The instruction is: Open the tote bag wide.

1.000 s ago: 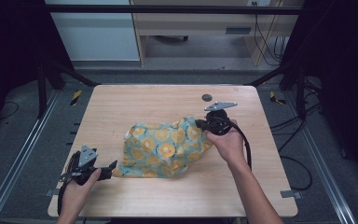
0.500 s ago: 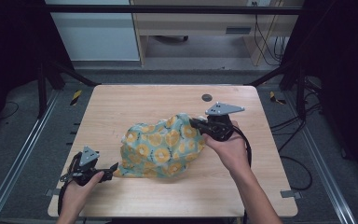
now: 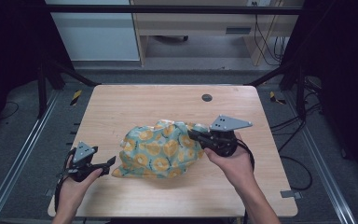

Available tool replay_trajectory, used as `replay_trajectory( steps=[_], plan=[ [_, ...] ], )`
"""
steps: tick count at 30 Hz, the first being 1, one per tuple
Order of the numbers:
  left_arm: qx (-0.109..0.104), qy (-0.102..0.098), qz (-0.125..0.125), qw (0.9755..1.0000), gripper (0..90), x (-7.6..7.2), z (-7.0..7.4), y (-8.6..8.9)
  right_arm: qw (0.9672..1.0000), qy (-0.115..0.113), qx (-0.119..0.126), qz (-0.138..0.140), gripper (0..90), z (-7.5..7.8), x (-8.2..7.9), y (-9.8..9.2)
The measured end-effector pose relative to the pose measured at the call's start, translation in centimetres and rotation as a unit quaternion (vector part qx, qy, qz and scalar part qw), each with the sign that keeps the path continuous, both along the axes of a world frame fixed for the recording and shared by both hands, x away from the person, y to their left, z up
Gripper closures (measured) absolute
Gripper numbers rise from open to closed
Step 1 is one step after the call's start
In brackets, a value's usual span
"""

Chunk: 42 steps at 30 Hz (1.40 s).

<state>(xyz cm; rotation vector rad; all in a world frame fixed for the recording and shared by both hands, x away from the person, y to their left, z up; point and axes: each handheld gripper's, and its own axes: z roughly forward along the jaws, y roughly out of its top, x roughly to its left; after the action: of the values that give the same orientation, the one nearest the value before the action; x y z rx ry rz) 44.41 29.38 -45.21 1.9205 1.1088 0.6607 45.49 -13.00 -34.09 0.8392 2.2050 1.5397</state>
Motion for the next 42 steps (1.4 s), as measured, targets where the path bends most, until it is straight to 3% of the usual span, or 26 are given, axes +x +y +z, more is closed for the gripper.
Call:
replay_trajectory(
  steps=[6, 7, 9, 13, 17, 20, 25, 30, 31, 33, 35, 36, 37, 39, 40, 42],
  plan=[
    [0.006, -0.023, -0.02, 0.9995, 18.5, 0.3, 3.0, -0.9, 0.9998, -0.006, 0.004, 0.018, 90.0, -0.6, -1.3, 0.0],
    [0.009, -0.027, -0.025, 0.9993, 18.9, 0.4, 4.1, -1.1, 0.9997, -0.005, 0.007, 0.022, 90.0, -0.8, -1.6, -0.1],
    [0.006, -0.027, -0.027, 0.9992, 18.9, 0.5, 4.5, -1.2, 0.9996, -0.005, 0.009, 0.025, 90.0, -0.9, -1.8, -0.2],
    [0.004, -0.024, -0.055, 0.9982, 19.3, 1.2, 6.3, -1.9, 0.9992, -0.007, 0.002, 0.04, 90.0, -1.3, -2.3, 0.1],
    [0.003, -0.029, -0.068, 0.9972, 18.1, 1.3, 7.0, -2.6, 0.9987, -0.006, -0.013, 0.048, 90.0, -2.0, -2.5, 0.5],
    [-0.006, -0.027, -0.074, 0.9969, 16.5, 1.6, 7.1, -3.3, 0.9983, -0.003, -0.012, 0.056, 90.0, -2.5, -2.7, 0.9],
    [0.006, -0.012, -0.087, 0.9962, 13.9, 2.1, 6.8, -4.5, 0.9976, 0.003, -0.022, 0.065, 90.0, -3.1, -3.4, 1.1],
    [0.02, 0.013, -0.101, 0.9946, 12.5, 2.8, 5.6, -5.8, 0.9974, 0.007, -0.028, 0.065, 90.0, -3.4, -3.6, 0.9],
    [0.025, 0.027, -0.108, 0.9935, 12.5, 3.1, 4.9, -6.4, 0.9975, 0.008, -0.029, 0.064, 90.0, -3.5, -3.6, 0.8],
    [0.027, 0.032, -0.111, 0.993, 12.1, 3.2, 4.7, -6.5, 0.9974, 0.01, -0.03, 0.064, 90.0, -3.6, -3.5, 0.7],
    [0.035, 0.052, -0.117, 0.9912, 12.4, 3.5, 3.9, -6.9, 0.9974, 0.011, -0.031, 0.064, 90.0, -3.7, -3.5, 0.6],
    [0.036, 0.062, -0.12, 0.9901, 22.1, 3.6, 3.6, -7.0, 0.9975, 0.011, -0.03, 0.063, 90.0, -3.8, -3.5, 0.6],
    [0.047, 0.076, -0.132, 0.9872, 34.8, 3.7, 3.2, -7.1, 0.9976, 0.013, -0.03, 0.061, 90.0, -3.9, -3.5, 0.4],
    [0.047, 0.077, -0.13, 0.9874, 48.6, 3.7, 3.1, -7.1, 0.9977, 0.014, -0.03, 0.06, 90.0, -4.1, -3.4, 0.2],
    [0.047, 0.075, -0.134, 0.987, 59.9, 3.7, 3.0, -7.1, 0.9978, 0.014, -0.031, 0.057, 90.0, -4.1, -3.4, 0.1],
    [0.054, 0.063, -0.13, 0.988, 73.0, 3.5, 3.1, -6.9, 0.9979, 0.015, -0.031, 0.054, 90.0, -4.3, -3.3, -0.2]
  ],
)
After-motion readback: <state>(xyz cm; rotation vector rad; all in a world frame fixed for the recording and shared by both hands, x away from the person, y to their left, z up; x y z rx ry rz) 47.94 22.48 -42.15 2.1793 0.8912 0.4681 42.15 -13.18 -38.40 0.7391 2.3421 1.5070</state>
